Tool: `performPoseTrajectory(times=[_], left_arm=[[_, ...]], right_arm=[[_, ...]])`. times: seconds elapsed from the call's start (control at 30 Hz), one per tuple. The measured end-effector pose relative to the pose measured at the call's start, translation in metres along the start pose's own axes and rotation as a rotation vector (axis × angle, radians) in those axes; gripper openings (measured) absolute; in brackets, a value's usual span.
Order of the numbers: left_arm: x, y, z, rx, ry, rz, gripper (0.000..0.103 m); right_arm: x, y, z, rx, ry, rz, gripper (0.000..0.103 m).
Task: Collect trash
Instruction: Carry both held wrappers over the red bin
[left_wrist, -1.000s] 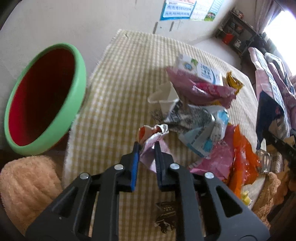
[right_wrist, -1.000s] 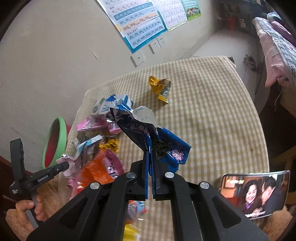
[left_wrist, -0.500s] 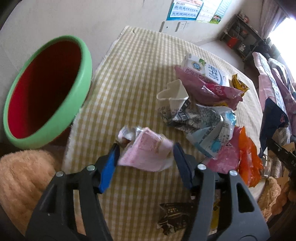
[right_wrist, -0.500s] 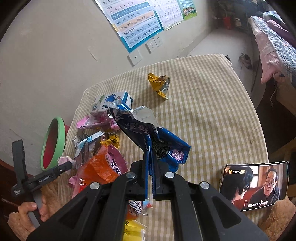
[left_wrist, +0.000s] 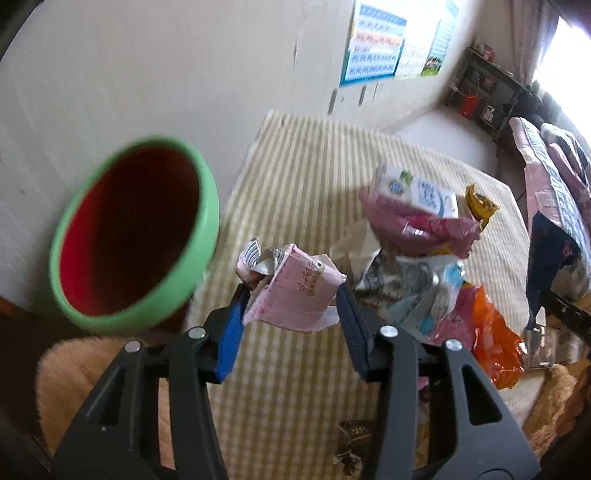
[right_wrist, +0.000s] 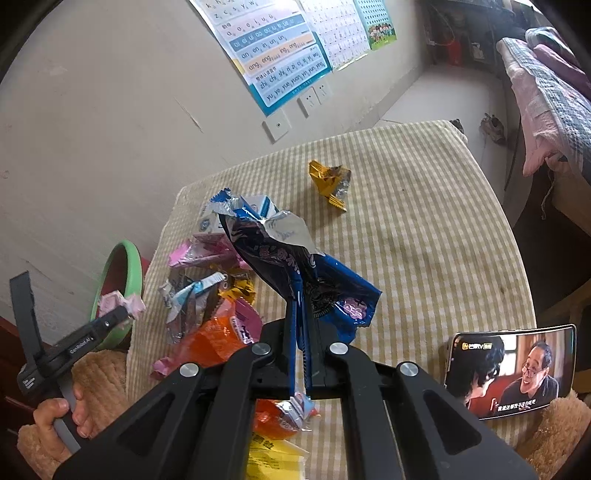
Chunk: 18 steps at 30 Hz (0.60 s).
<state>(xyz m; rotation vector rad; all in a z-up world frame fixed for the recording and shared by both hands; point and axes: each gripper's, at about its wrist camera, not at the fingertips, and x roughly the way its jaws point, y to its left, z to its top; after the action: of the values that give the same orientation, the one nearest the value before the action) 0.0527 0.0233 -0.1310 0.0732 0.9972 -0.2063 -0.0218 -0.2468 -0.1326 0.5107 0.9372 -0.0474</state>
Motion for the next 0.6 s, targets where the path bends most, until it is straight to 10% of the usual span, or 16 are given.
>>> performPoseTrajectory(times=[0.6], left_arm=[[-0.058, -0.021, 0.018, 0.121, -0.210, 0.038, 0.047]], right_arm=[[-0.032, 0.060, 0.014, -0.098, -0.084, 0.065, 0.003]])
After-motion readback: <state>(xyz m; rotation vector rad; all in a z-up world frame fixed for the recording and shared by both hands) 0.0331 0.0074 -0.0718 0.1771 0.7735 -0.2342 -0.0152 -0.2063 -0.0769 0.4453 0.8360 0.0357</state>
